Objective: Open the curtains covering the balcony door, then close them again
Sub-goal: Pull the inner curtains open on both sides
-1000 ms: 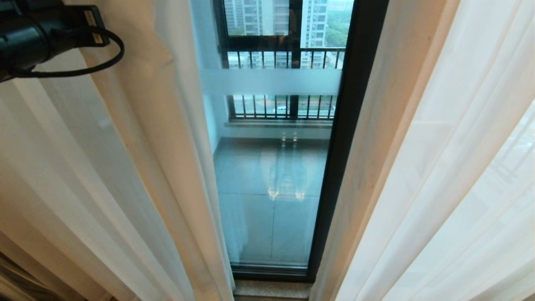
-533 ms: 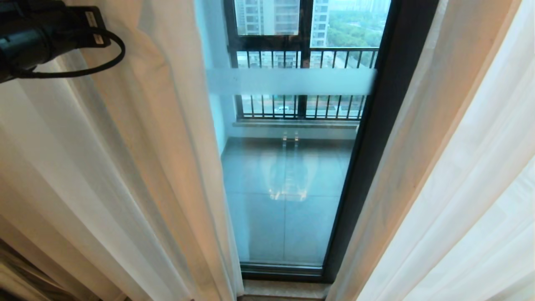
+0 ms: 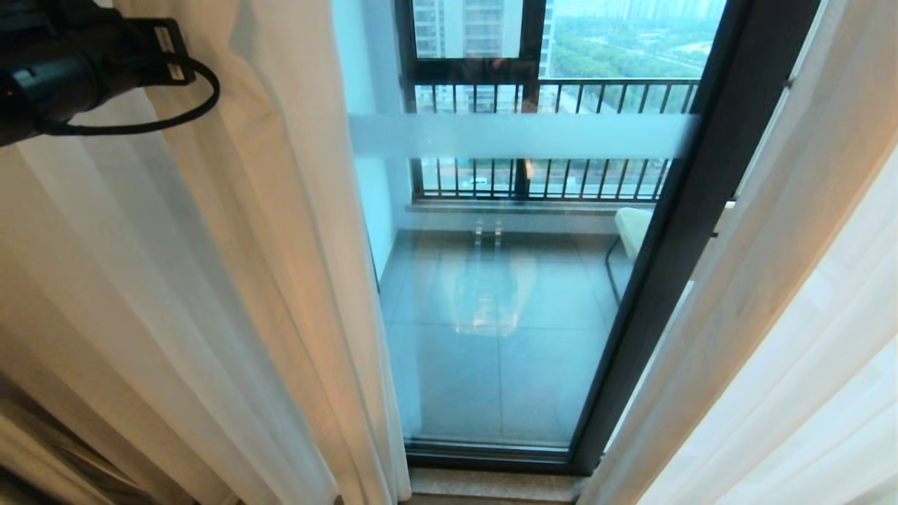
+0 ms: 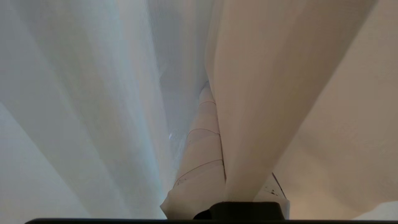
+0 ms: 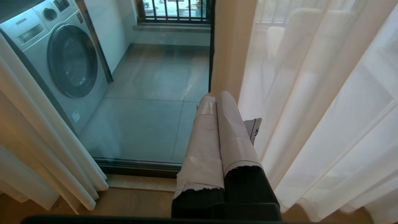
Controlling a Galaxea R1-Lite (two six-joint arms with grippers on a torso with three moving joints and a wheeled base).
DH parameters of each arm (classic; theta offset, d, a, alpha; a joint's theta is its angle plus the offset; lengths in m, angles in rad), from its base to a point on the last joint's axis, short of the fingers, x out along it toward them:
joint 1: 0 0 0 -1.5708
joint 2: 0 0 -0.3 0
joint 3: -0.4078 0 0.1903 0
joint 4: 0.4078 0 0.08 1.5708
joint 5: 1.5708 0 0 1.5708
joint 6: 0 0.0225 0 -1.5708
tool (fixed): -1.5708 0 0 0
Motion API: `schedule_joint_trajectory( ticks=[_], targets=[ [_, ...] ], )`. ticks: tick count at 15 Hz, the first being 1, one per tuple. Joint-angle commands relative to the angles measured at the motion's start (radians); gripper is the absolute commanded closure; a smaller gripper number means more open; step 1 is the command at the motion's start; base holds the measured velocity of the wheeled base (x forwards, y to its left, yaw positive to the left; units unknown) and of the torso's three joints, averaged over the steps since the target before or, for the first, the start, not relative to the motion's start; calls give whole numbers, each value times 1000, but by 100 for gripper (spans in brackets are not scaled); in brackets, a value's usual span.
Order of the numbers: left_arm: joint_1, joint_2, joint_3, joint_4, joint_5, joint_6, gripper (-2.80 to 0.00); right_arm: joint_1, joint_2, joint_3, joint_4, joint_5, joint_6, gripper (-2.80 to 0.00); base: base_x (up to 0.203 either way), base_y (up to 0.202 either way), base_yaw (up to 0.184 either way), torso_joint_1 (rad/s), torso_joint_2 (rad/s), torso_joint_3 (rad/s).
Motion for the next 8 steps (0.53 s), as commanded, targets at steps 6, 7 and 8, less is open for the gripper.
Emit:
schedule_joint_trajectory(
  ticks=[6, 7, 8],
  targets=[
    [9, 30, -5, -3, 0, 1, 0, 0, 1, 0, 0, 1, -1, 0, 0, 185, 1, 4, 3, 1],
    [9, 33, -10, -3, 0, 1, 0, 0, 1, 0, 0, 1, -1, 0, 0, 181, 1, 6, 2, 2],
    [18, 36, -14, -3, 0, 1, 0, 0, 1, 0, 0, 1, -1, 0, 0, 187, -1, 2, 2, 2]
  ],
)
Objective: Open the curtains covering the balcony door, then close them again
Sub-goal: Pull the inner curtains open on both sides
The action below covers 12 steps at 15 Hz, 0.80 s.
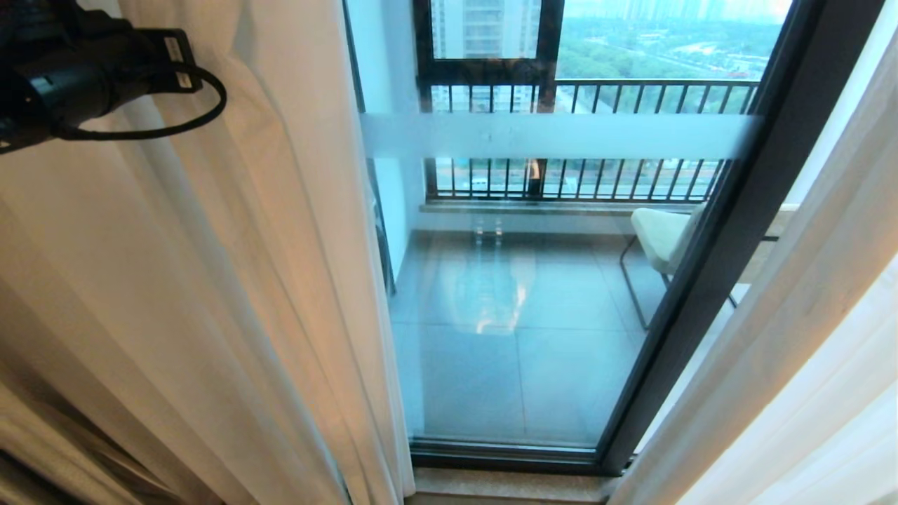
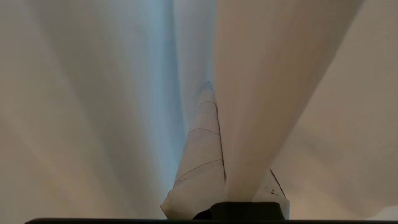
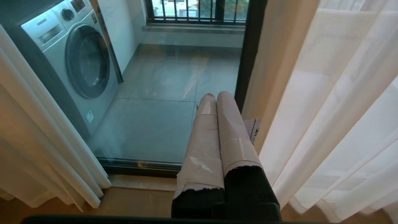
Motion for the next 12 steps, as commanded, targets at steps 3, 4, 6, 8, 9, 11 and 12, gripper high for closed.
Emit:
schedule_joint_trajectory(
  ticks=[3, 4, 6, 8, 9, 11, 12],
  targets=[
    [22, 14, -11, -2, -13, 0, 0, 0, 1, 0, 0, 1, -1, 0, 0, 181, 2, 4, 4, 2],
    [24, 14, -11, -2, -14, 0, 0, 0, 1, 0, 0, 1, -1, 0, 0, 185, 3, 6, 7, 3],
    [27, 14, -11, -2, -14, 0, 0, 0, 1, 0, 0, 1, -1, 0, 0, 187, 0, 5, 4, 4],
    [33, 12, -11, -2, -14, 0, 0, 0, 1, 0, 0, 1, -1, 0, 0, 182, -1, 3, 3, 1],
    [33, 12, -11, -2, -14, 0, 0, 0, 1, 0, 0, 1, -1, 0, 0, 179, 2, -2, 7, 3],
    [33, 11, -11, -2, -14, 0, 0, 0, 1, 0, 0, 1, -1, 0, 0, 181, 0, 3, 0, 1],
    [33, 9, -11, 0, -14, 0, 0, 0, 1, 0, 0, 1, -1, 0, 0, 184, -2, 7, 2, 6]
  ],
)
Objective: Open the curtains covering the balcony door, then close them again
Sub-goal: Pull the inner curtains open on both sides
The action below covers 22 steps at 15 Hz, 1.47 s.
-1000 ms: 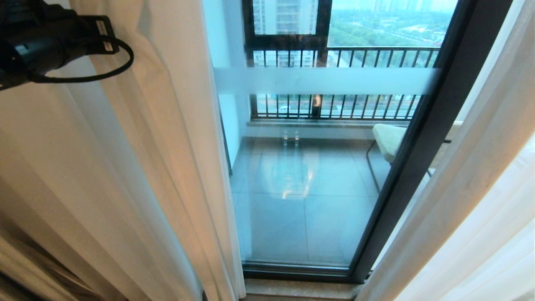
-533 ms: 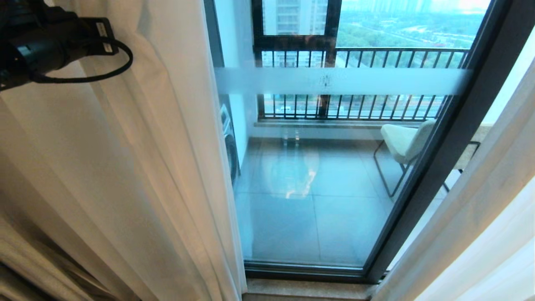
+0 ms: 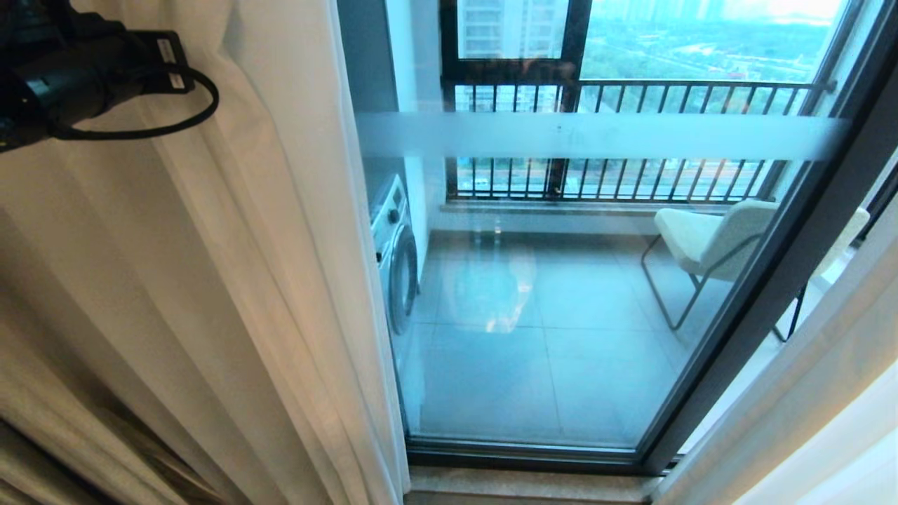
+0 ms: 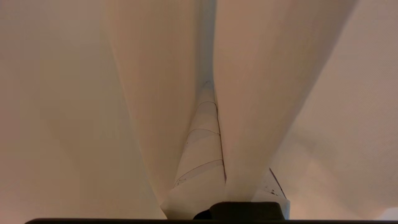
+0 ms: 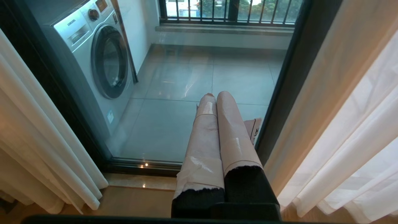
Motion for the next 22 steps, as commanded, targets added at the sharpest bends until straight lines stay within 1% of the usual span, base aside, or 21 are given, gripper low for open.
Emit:
schedule_joint_trajectory(
  ticks=[1, 5, 15, 16, 19, 22],
  targets=[
    [0, -4, 0, -2, 1, 0, 0, 0, 1, 0, 0, 0, 0, 0, 0, 184, 0, -1, -1, 2],
    [0, -13, 0, -2, 1, 3, 0, 0, 1, 0, 0, 0, 0, 0, 0, 162, -1, 3, 3, 3],
    [-8, -50, 8, -14, 0, 6, 0, 0, 1, 0, 0, 0, 0, 0, 0, 0, 0, 0, 0, 0],
    [-10, -58, 6, -14, 0, 12, 0, 0, 1, 0, 0, 0, 0, 0, 0, 0, 0, 0, 0, 0],
    [-18, -61, -9, -11, 2, 58, 0, 0, 1, 0, 0, 0, 0, 0, 0, 0, 0, 0, 0, 0],
    [-12, -45, -75, -12, 12, 63, 0, 0, 1, 0, 0, 0, 0, 0, 0, 0, 0, 0, 0, 0]
  ],
)
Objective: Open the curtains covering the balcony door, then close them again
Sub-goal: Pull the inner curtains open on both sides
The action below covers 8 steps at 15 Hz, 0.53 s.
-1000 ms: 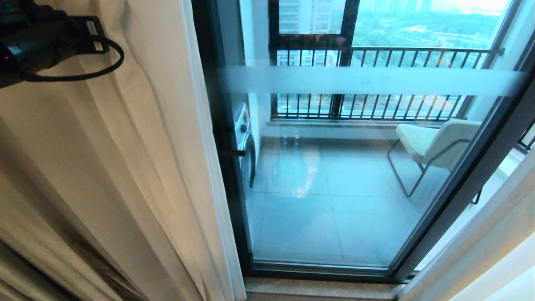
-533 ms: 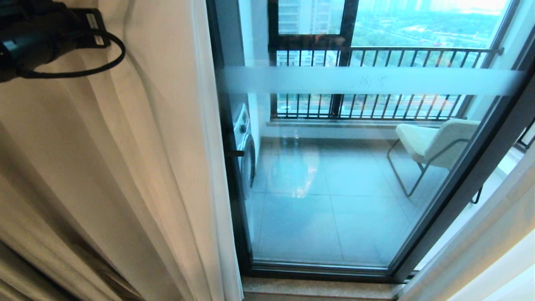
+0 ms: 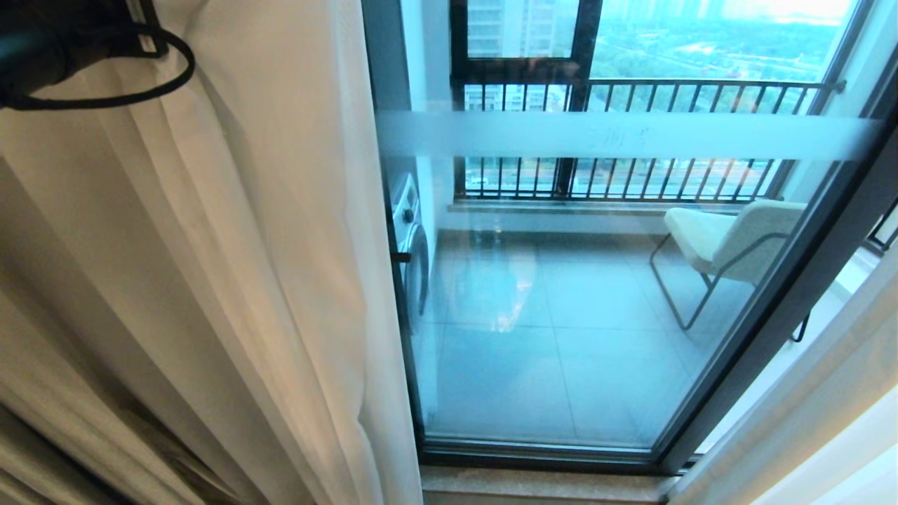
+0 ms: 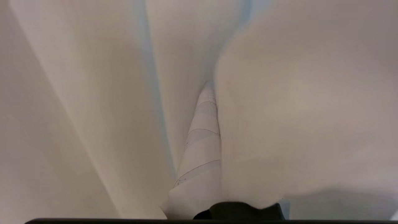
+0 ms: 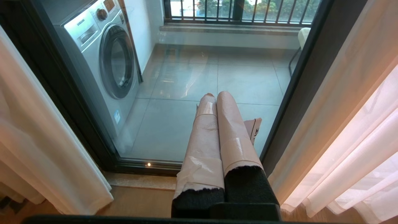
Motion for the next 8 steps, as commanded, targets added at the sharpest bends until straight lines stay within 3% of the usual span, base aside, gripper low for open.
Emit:
schedule_joint_trajectory(
  ticks=[1, 8],
  targets=[
    [14, 14, -59, -3, 12, 2, 0, 0, 1, 0, 0, 1, 0, 0, 0, 0, 0, 0, 0, 0],
    [166, 65, -209, 2, 39, 22, 0, 0, 1, 0, 0, 1, 0, 0, 0, 0, 0, 0, 0, 0]
  ],
)
